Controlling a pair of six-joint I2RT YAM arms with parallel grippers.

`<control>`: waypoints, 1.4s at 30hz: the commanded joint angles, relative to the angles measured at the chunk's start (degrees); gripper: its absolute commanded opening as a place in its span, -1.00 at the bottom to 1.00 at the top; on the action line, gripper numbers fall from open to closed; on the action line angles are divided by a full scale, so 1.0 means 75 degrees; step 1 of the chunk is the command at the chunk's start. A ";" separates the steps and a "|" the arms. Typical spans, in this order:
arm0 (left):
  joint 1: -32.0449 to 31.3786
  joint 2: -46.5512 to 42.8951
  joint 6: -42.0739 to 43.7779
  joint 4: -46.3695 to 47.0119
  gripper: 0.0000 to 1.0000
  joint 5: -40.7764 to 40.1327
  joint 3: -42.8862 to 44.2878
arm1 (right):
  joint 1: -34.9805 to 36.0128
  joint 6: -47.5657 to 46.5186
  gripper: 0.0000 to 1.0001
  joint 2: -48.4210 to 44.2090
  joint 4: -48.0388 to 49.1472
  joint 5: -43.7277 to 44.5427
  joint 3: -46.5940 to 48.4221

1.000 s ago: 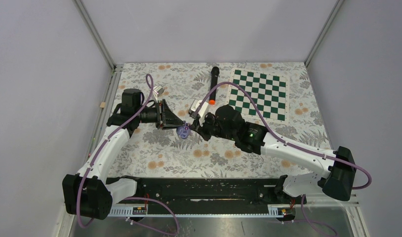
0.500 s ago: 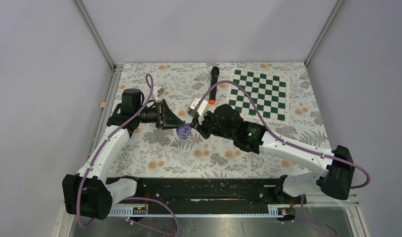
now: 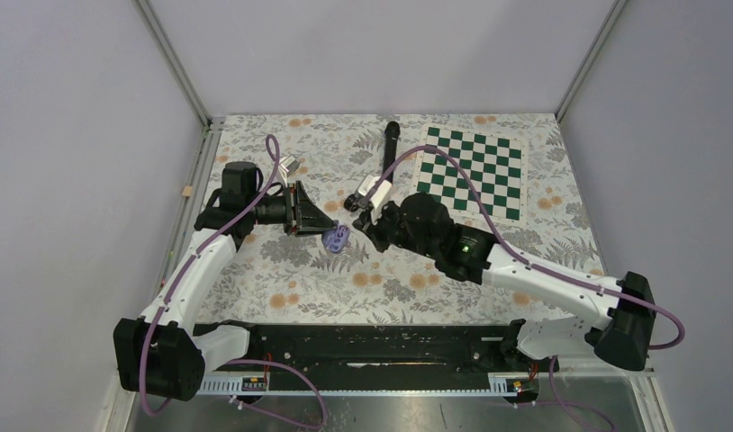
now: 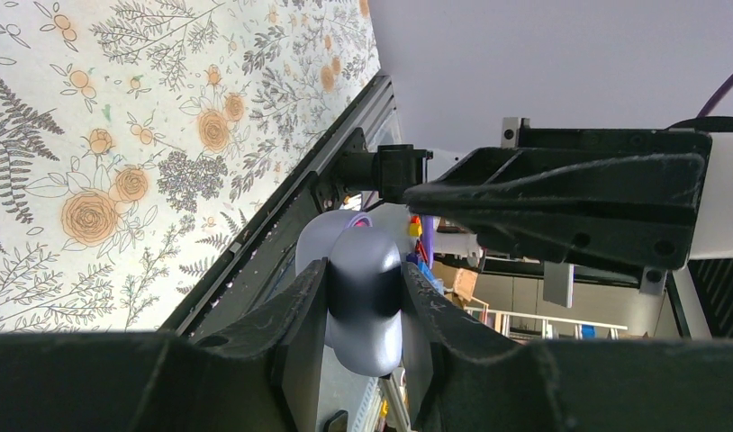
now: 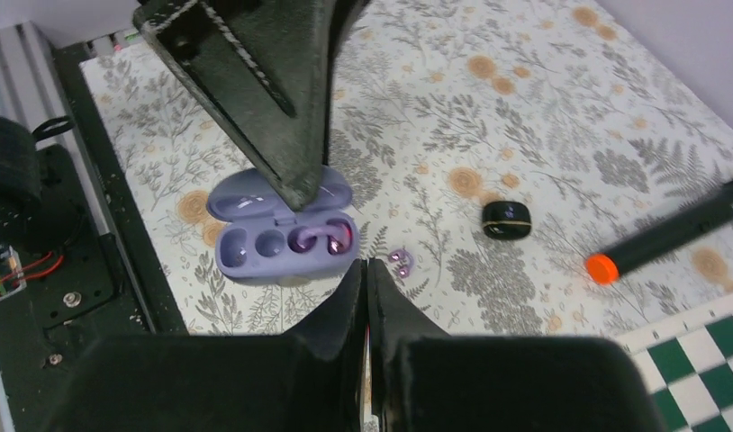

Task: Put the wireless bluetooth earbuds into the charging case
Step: Adjust the right earbud in the right side groove of the charging case, then move the left earbud to the center of the board.

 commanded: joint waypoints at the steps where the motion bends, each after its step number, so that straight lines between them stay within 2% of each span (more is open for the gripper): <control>1: 0.0118 -0.0136 -0.0019 0.0253 -1.00 -0.0193 0.0255 | -0.0085 0.0587 -0.73 -0.0964 0.0401 0.1505 -0.0451; 3: 0.0292 -0.0161 -0.0092 0.0181 -1.00 -0.0606 0.0260 | -0.0119 0.1249 0.03 -0.1160 0.0074 0.2265 -0.0654; 4: 0.0419 -0.0194 -0.0097 0.0065 -1.00 -0.1002 0.0288 | -0.0156 0.1607 0.20 -0.1188 -0.0233 0.2458 -0.0731; 6: 0.0639 -0.0344 -0.0015 -0.0316 -1.00 -0.1922 0.0379 | -0.0224 0.2381 0.29 -0.1149 -0.0756 0.2377 -0.0909; 7: 0.0712 -0.0441 0.0037 -0.0464 -1.00 -0.2423 0.0415 | -0.0231 0.2841 0.25 -0.1065 -0.0838 0.2305 -0.1021; 9: 0.0824 -0.0613 0.0099 -0.0844 -1.00 -0.3445 0.0457 | -0.0232 0.3781 0.03 -0.0707 -0.0961 0.2121 -0.1146; 11: 0.1004 -0.0741 -0.0024 -0.0816 -1.00 -0.3721 0.0320 | -0.0231 0.4151 -0.12 -0.0114 -0.0951 0.1585 -0.1065; 12: 0.1097 -0.0760 -0.0074 -0.0805 -1.00 -0.3719 0.0241 | -0.0220 0.4136 -0.13 0.0245 -0.0855 0.1276 -0.0998; 14: 0.1208 -0.0746 -0.0093 -0.0964 -1.00 -0.3776 0.0119 | -0.0214 0.3906 -0.15 0.1030 -0.0852 0.1011 -0.0574; 18: 0.2027 -0.1096 -0.0338 -0.1130 -1.00 -0.3961 -0.0432 | -0.0208 0.2809 -0.17 0.2559 -0.1408 0.0973 0.0567; 23: 0.2729 -0.1560 -0.0898 -0.0598 -1.00 -0.3346 -0.1252 | -0.0259 0.2139 -0.16 0.4119 -0.1960 0.0896 0.1833; 30: 0.2812 -0.1467 -0.0799 -0.0581 -1.00 -0.3080 -0.1282 | -0.0381 0.2410 -0.04 0.5261 -0.2324 0.0843 0.3015; 35: 0.2870 -0.1440 -0.0722 -0.0621 -1.00 -0.3009 -0.1203 | -0.0488 0.2443 -0.03 0.6000 -0.2766 0.0899 0.3853; 42: 0.2931 -0.1466 -0.0679 -0.0650 -1.00 -0.2915 -0.1212 | -0.0847 0.2942 -0.08 0.6413 -0.2592 0.0729 0.3952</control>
